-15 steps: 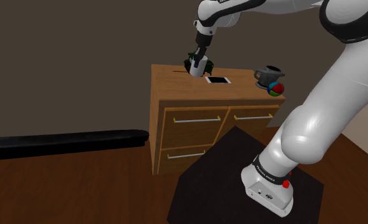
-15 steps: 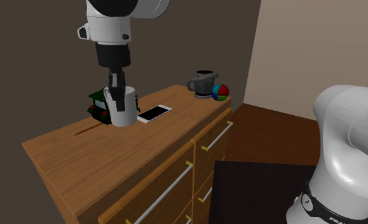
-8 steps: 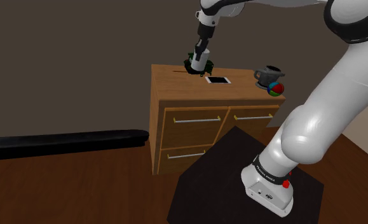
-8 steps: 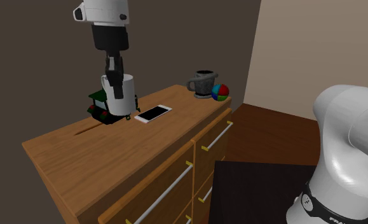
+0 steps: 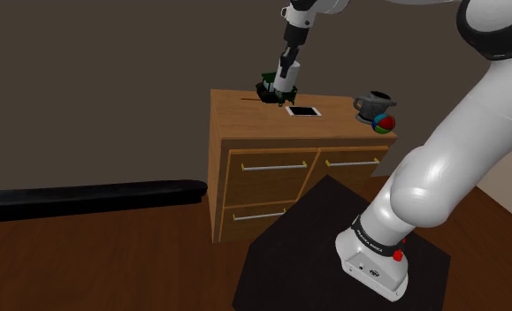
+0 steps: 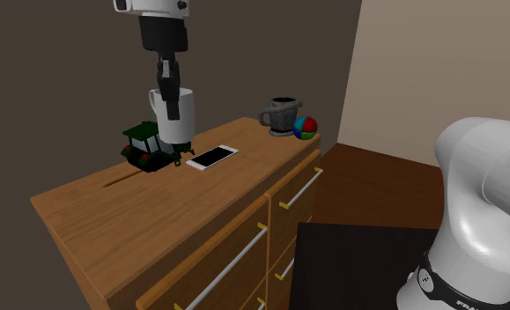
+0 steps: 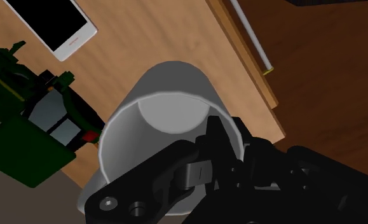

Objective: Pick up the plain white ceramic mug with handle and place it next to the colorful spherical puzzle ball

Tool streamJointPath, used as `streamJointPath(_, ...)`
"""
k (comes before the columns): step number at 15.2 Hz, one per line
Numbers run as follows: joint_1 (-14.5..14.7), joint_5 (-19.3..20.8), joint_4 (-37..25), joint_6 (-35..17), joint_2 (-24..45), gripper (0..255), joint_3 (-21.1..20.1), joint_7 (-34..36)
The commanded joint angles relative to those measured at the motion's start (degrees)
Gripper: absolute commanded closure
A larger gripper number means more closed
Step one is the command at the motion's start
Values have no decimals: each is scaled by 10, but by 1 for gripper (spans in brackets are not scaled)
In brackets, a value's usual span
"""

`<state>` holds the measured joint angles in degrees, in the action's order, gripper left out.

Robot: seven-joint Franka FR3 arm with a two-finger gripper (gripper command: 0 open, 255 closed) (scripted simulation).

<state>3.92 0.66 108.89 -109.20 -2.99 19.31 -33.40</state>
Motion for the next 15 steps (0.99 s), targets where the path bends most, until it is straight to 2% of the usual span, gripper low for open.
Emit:
streamJointPath(1, -11, 2, 7, 0, -7, 255, 12, -24)
streamJointPath(8, -54, 4, 15, 1, -17, 255, 64, -117)
streamJointPath(15, -99, -8, -10, 7, 4, 255, 119, -220)
